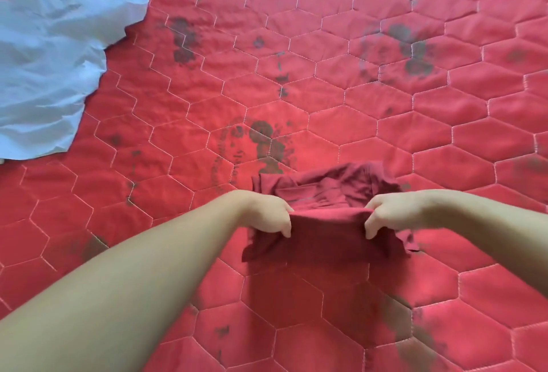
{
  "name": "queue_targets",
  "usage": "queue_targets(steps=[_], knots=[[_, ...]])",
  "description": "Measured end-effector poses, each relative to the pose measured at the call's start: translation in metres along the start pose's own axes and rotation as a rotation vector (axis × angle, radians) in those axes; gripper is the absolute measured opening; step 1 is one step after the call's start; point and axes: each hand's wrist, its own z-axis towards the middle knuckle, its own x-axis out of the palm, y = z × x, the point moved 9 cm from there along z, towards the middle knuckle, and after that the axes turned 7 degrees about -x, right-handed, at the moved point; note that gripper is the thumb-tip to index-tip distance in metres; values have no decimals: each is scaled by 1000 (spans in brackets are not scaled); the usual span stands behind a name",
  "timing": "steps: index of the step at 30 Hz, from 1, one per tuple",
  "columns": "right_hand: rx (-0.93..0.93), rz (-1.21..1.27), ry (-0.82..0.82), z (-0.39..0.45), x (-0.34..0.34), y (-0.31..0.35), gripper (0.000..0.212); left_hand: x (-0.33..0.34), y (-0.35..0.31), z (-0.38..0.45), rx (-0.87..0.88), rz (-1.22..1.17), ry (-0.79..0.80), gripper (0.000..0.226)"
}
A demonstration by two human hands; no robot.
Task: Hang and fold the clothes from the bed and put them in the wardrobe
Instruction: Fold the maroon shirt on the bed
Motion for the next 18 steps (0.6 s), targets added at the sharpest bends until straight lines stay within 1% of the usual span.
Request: queue_targets(steps=[3, 5, 6, 7, 8, 9, 10, 12, 14, 15, 16, 18], knots=[[-45, 408, -71, 8, -2, -20, 22, -14, 19, 5, -16, -416, -38, 25], [-57, 624, -180, 16, -7, -36, 39, -22, 33, 9, -22, -644, -96, 21], [-61, 699, -270, 19, -12, -42, 38, -22, 40, 12, -19, -743, -99, 18], [-63, 757, -357, 18, -16, -47, 31, -19, 43, 12, -9, -818, -67, 12], [-70, 798, -424, 19, -19, -51, 24, -12, 44, 12, 7, -866, -7, 11], [-67, 818, -480, 19, -21, -55, 21, -5, 44, 11, 17, -890, 44, 12], [-76, 821, -505, 20, -21, -57, 22, 1, 46, 12, 20, -897, 58, 13], [-114, 832, -531, 21, -21, -57, 23, 5, 51, 15, 22, -957, -7, 16], [-162, 872, -535, 18, -25, -54, 25, 3, 52, 19, 33, -1121, -84, 18], [-199, 882, -509, 16, -27, -51, 25, 2, 52, 20, 32, -1210, -117, 16], [-245, 836, -445, 12, -26, -44, 23, 1, 52, 21, 29, -1279, -155, 14], [-270, 630, -287, 10, -15, -39, 18, 0, 54, 23, 13, -1359, -237, 11]])
